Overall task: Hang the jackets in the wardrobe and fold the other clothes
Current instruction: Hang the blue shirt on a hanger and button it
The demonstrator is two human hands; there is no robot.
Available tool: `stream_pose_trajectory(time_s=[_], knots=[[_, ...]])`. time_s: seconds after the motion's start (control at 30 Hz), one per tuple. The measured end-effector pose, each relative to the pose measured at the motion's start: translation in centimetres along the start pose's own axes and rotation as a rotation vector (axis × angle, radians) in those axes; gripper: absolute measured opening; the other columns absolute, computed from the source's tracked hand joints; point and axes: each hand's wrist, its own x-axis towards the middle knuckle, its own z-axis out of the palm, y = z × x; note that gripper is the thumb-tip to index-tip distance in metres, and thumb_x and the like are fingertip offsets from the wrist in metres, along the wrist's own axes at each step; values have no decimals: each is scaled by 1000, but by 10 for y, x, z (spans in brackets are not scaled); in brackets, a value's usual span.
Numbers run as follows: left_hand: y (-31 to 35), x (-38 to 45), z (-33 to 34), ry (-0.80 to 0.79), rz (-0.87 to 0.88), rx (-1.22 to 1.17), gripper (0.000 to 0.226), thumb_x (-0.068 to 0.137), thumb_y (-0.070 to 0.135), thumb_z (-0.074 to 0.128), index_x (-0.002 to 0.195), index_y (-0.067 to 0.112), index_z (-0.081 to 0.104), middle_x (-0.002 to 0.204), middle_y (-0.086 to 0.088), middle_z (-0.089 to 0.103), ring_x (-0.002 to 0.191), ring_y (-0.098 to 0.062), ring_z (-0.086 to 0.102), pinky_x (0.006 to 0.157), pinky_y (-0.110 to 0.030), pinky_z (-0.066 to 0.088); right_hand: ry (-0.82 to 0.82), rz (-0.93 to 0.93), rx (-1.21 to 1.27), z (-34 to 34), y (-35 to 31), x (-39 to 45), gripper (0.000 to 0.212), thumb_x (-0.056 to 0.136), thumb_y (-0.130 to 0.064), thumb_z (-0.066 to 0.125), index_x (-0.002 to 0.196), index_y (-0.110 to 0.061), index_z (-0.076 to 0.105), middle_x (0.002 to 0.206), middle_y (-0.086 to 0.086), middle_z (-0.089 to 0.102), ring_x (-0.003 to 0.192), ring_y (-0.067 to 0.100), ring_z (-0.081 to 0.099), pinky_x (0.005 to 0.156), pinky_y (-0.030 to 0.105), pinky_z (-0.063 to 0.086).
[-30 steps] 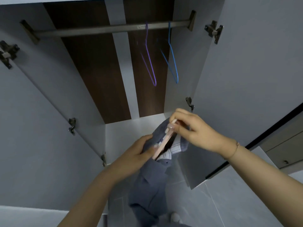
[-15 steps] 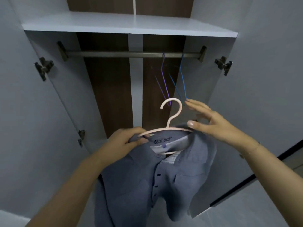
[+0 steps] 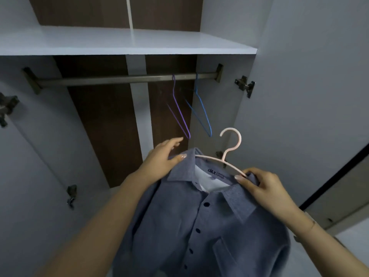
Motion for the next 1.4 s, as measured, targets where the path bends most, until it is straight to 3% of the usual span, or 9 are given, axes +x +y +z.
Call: stream_pose_trajectory(time_s=[0.23,0.4,0.57,0.7,0.93,1.07,1.17,1.3,1.4], knots=[[23,69,38,-25,74,241,47,100,40,49,145,29,42,151,5,40,139,-18,33,109,-37,28,-1,197,-203,-3,26,42,28,91,-33,66,79,-8,64,66,10,61,68,28,55,58,33,36],[32,143,52,71,107,411,47,102,38,44,147,28,39,156,3,33,144,-17,23,113,-37,21,82,228,-262,10,52,106,33,92,-32,64,72,-8,53,61,1,50,68,31,53,57,33,28],[30,205,59,157,36,524,53,102,35,41,153,26,27,162,-2,20,150,-20,10,121,-43,10,202,193,-204,15,68,196,32,92,-28,64,70,-12,46,78,17,66,83,43,60,58,33,25],[22,236,59,210,1,526,56,102,35,39,154,23,22,163,-4,16,151,-21,7,122,-45,9,224,132,-119,25,59,278,27,95,-27,60,76,-15,46,67,2,57,78,34,62,47,27,23],[-9,245,48,268,-44,530,53,104,36,34,155,23,23,162,-9,20,150,-24,12,122,-46,11,295,65,-10,51,45,388,22,99,-29,54,93,-8,55,90,15,68,85,34,64,58,27,28],[-27,241,44,276,-129,557,54,104,37,33,155,22,23,162,-8,20,150,-24,14,121,-43,10,127,156,-38,71,61,423,28,100,-26,53,111,-1,53,107,20,66,100,38,62,65,32,36],[-33,232,43,291,-170,578,53,104,37,33,155,21,25,161,-9,24,149,-25,18,120,-47,16,-32,192,-108,83,73,426,34,101,-19,49,128,1,44,122,24,59,109,41,58,78,39,44],[-37,206,41,320,-205,620,53,103,35,40,153,18,31,159,-13,26,148,-29,21,119,-52,19,58,63,-220,88,73,387,61,98,-20,53,150,-6,24,143,21,37,124,38,46,91,43,47],[-34,174,40,377,-246,664,54,102,34,44,151,16,35,158,-15,28,148,-31,23,118,-52,20,111,-150,-308,87,62,337,69,97,-26,54,154,-7,19,157,19,23,143,33,25,115,43,31]])
